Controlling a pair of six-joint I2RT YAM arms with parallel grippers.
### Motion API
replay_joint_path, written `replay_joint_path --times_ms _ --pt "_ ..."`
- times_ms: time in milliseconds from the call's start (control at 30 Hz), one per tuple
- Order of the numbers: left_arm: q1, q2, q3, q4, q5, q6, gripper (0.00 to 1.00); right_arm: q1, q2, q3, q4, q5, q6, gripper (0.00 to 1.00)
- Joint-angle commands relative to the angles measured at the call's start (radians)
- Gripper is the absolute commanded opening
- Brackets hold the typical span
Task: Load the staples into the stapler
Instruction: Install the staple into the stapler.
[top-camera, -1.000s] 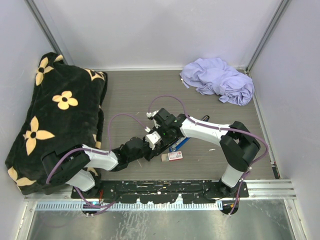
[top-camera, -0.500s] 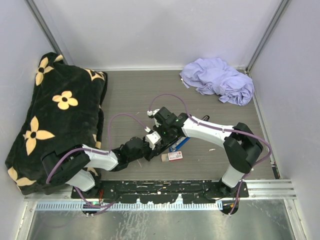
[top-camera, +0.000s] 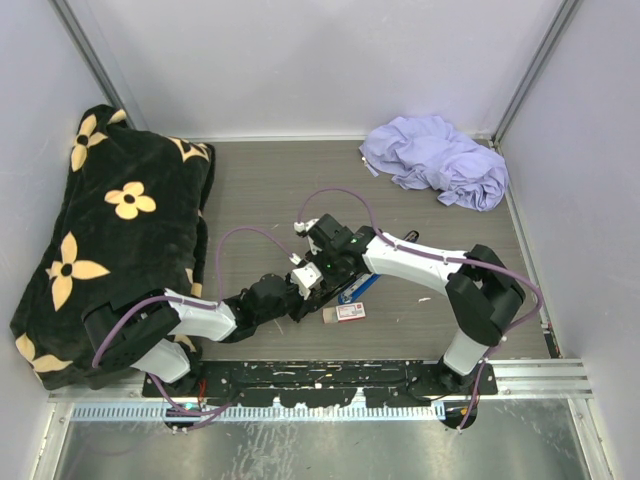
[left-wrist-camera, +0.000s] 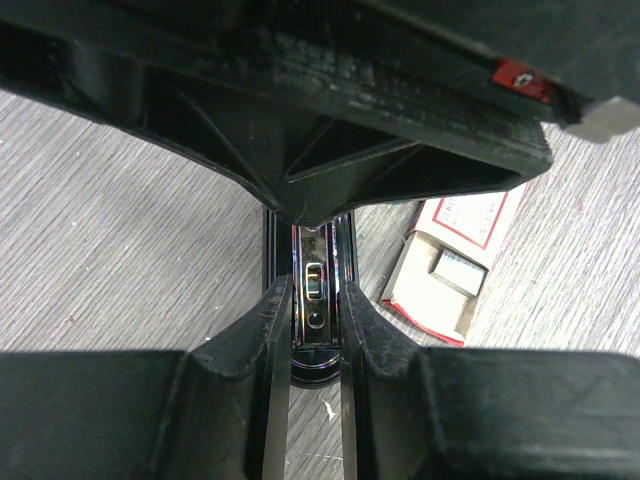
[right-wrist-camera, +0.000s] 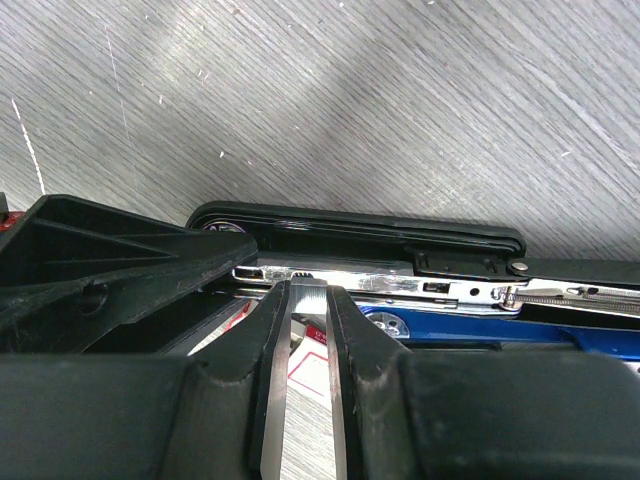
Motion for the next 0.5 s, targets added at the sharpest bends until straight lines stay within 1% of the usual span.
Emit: replay_joint_path --times_ms 0,467 --pt "-0.014 -0.011 0.026 0.003 0.014 0.011 0.1 0.006 0.005 0.003 0.024 -0.019 0.005 0.2" --pt "-0.013 -0.012 0.025 0.004 0.01 0.011 0.11 0.006 0.019 -0.002 0.014 -0.025 0.002 0.21"
